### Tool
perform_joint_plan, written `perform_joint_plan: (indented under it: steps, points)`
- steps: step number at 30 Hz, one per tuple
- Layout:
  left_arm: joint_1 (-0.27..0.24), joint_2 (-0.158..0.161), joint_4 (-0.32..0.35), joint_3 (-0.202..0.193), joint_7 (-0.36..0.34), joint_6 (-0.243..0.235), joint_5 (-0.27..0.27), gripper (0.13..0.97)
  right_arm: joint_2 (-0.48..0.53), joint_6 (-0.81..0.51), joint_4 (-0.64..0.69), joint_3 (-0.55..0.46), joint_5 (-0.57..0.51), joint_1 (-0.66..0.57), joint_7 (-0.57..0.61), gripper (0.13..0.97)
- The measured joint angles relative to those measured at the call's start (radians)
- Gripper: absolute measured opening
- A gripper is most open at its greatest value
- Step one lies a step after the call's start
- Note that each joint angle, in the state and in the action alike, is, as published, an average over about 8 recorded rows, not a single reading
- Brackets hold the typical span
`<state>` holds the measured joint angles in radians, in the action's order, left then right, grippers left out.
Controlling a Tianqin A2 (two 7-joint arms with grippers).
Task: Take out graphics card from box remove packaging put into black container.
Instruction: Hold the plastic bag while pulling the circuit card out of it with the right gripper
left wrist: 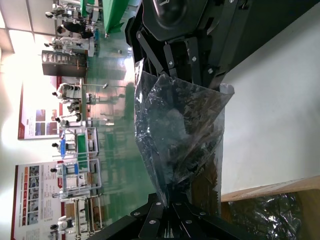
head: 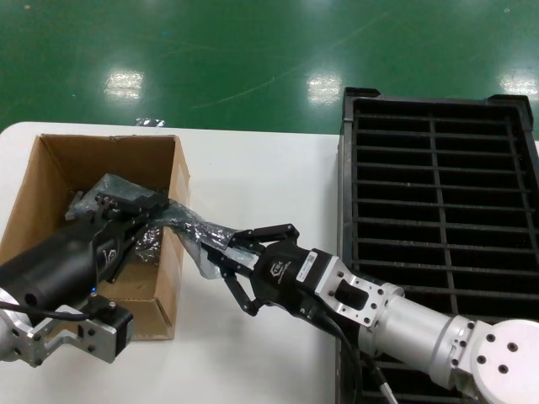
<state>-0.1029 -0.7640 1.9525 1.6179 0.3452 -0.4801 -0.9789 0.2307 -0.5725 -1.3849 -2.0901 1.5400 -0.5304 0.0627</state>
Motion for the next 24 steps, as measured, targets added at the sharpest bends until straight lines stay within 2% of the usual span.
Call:
perform_joint_plan:
  steps: [6, 14, 24]
  points:
    - [0.0, 0.0, 0.0, 0.0, 0.0, 0.0, 0.0, 0.139, -0.003, -0.004, 0.003, 0.003, 0.014, -0.001, 0.017, 0.189]
    - [0.0, 0.0, 0.0, 0.0, 0.0, 0.0, 0.0, 0.139, -0.036, 0.008, 0.037, 0.006, 0.028, -0.016, 0.031, 0.309]
    - [0.0, 0.0, 0.0, 0.0, 0.0, 0.0, 0.0, 0.139, -0.068, 0.026, 0.064, 0.006, 0.036, -0.027, 0.02, 0.296]
